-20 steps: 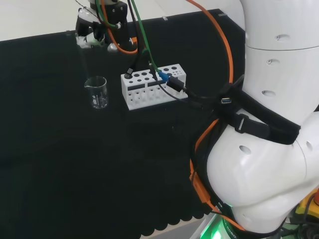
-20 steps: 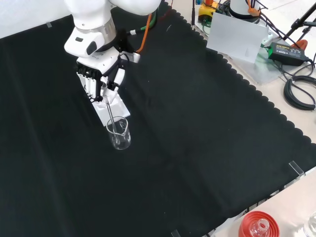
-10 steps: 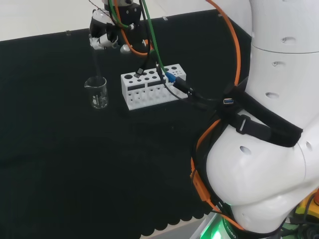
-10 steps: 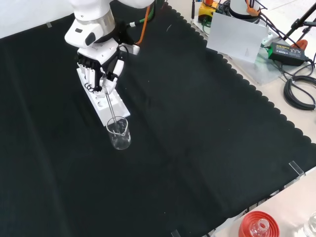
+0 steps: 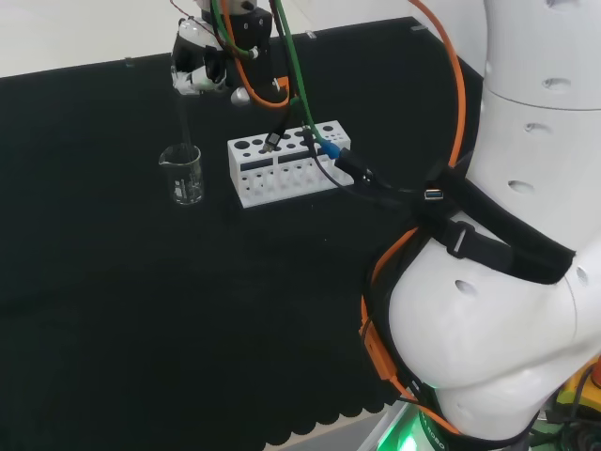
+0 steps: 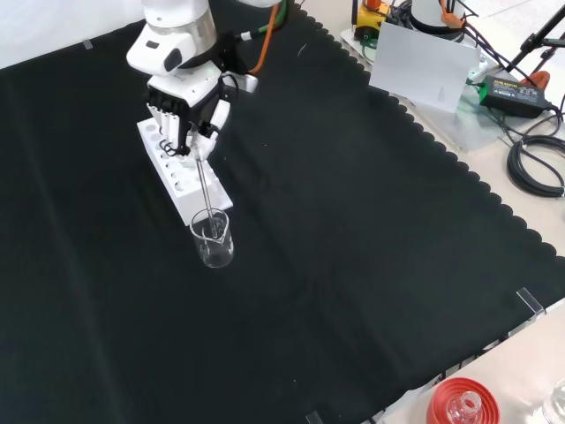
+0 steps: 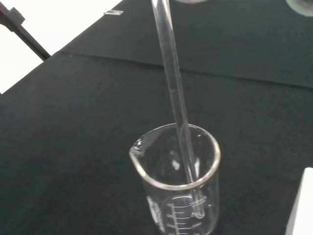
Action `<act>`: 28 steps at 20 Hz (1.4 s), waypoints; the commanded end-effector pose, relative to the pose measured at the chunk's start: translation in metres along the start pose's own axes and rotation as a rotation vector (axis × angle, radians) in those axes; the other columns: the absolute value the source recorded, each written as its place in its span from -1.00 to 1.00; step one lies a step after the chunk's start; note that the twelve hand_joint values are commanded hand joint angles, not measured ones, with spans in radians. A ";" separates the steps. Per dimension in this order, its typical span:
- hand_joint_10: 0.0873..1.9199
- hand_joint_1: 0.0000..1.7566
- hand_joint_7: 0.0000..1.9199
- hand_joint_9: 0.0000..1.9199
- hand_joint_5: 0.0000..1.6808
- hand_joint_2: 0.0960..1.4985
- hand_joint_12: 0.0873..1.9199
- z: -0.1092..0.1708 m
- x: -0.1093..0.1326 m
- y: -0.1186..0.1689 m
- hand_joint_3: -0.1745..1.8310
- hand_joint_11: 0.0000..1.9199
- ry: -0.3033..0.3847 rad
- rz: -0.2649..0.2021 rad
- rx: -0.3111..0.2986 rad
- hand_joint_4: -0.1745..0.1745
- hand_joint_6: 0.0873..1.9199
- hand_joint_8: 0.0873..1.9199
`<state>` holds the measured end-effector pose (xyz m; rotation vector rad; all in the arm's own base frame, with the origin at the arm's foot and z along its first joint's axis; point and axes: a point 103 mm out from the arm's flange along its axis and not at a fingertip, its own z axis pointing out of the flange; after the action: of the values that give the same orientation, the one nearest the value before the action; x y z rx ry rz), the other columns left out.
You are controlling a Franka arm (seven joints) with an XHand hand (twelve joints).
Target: Stir in the beaker to the left of the white test tube rack with the glass rod.
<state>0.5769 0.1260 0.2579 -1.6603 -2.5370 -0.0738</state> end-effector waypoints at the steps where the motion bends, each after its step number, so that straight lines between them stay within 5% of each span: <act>1: -0.68 0.50 0.34 0.86 0.48 0.39 -0.41 -0.001 0.019 0.009 -1.00 0.75 0.019 -0.016 0.012 -1.00 -0.48 -0.46; 16: -0.68 0.50 0.35 0.86 0.48 0.39 -0.41 0.005 -0.007 0.041 -1.00 0.75 0.030 -0.022 0.021 -1.00 -0.48 -0.46; 28: -0.69 0.50 0.35 0.86 0.48 0.39 -0.41 -0.002 -0.019 0.000 -1.00 0.75 0.019 0.029 0.006 -1.00 -0.48 -0.46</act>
<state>0.6022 0.1200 0.2516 -1.6555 -2.5019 -0.0669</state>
